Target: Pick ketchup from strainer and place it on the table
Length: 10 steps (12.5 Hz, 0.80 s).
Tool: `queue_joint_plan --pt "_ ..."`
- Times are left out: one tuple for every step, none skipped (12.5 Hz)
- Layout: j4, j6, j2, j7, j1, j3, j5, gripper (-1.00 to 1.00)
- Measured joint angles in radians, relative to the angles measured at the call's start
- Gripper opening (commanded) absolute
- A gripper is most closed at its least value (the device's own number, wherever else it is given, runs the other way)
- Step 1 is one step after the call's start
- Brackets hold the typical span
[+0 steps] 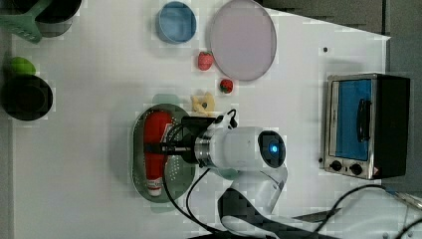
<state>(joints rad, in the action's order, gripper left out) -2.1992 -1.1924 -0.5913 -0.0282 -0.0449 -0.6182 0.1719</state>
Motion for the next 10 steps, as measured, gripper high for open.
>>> queue_joint_plan --pt "-0.004 0.042 0.036 0.0 -0.005 -0.002 -0.003 0.17" --pt "-0.01 0.095 0.088 0.0 -0.004 -0.006 -0.009 0.17" --pt "-0.008 0.163 0.151 0.0 -0.002 -0.011 -0.039 0.17" --pt "-0.006 0.241 0.223 0.0 0.001 -0.013 -0.094 0.17" --pt "0.002 0.322 0.294 0.0 0.006 -0.013 -0.126 0.17" --pt "0.023 0.414 0.358 0.0 0.015 -0.015 -0.166 0.17" --pt "0.059 0.492 0.401 0.0 0.031 -0.021 -0.198 0.17" --pt "0.102 0.549 0.433 0.0 0.041 -0.02 -0.204 0.17" --pt "0.139 0.585 0.458 -0.003 0.049 -0.009 -0.214 0.17" --pt "0.174 0.615 0.478 -0.011 0.056 0.013 -0.235 0.17"
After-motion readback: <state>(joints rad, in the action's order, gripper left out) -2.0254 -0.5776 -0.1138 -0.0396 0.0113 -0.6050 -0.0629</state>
